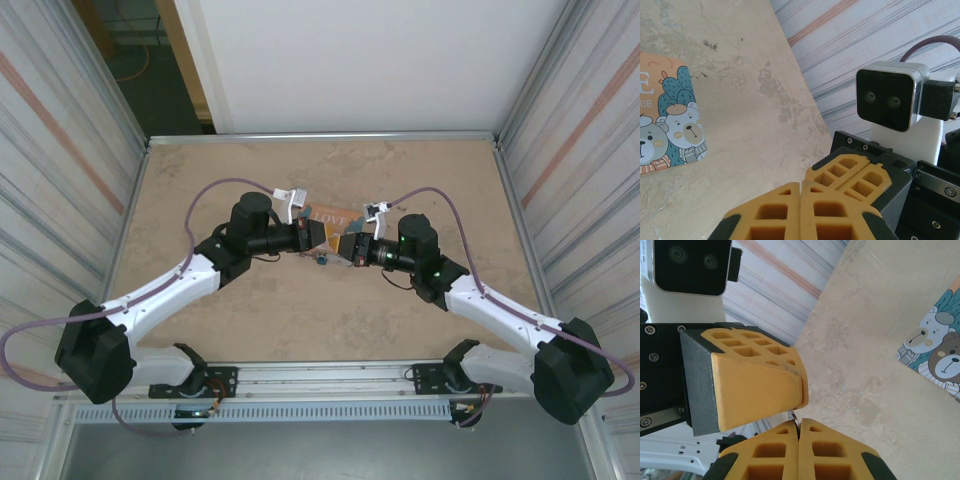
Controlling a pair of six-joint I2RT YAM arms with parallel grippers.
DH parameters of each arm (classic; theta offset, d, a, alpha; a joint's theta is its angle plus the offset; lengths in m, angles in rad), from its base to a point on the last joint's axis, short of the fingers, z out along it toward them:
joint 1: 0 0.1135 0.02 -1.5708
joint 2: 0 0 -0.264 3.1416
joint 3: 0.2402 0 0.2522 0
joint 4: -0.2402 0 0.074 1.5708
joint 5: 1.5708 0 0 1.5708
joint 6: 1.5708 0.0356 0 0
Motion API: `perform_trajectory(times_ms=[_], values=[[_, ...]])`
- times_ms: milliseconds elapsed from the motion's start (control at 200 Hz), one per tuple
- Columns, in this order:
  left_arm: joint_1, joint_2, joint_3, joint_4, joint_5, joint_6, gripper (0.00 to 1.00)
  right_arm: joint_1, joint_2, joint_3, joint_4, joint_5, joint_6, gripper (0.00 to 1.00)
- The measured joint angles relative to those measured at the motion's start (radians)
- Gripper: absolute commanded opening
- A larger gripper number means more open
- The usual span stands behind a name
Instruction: Unlock a padlock with a key
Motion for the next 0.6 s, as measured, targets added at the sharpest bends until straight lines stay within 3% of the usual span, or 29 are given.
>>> perform_trajectory(times_ms=[155, 486, 601], values=[[-0.001, -0.016, -0.005, 0.001, -0.001, 0.000, 0.08, -0.001, -0.018, 0.000, -0.009, 0.003, 0.000, 0.00], [0.025, -0.100, -0.044, 0.013, -0.014, -0.005, 0.46, -0.014, -0.038, 0.008, -0.114, 0.031, -0.046, 0.00], [0.053, -0.152, -0.062, -0.014, -0.034, 0.007, 0.54, -0.017, -0.038, 0.029, -0.201, 0.053, -0.095, 0.00]])
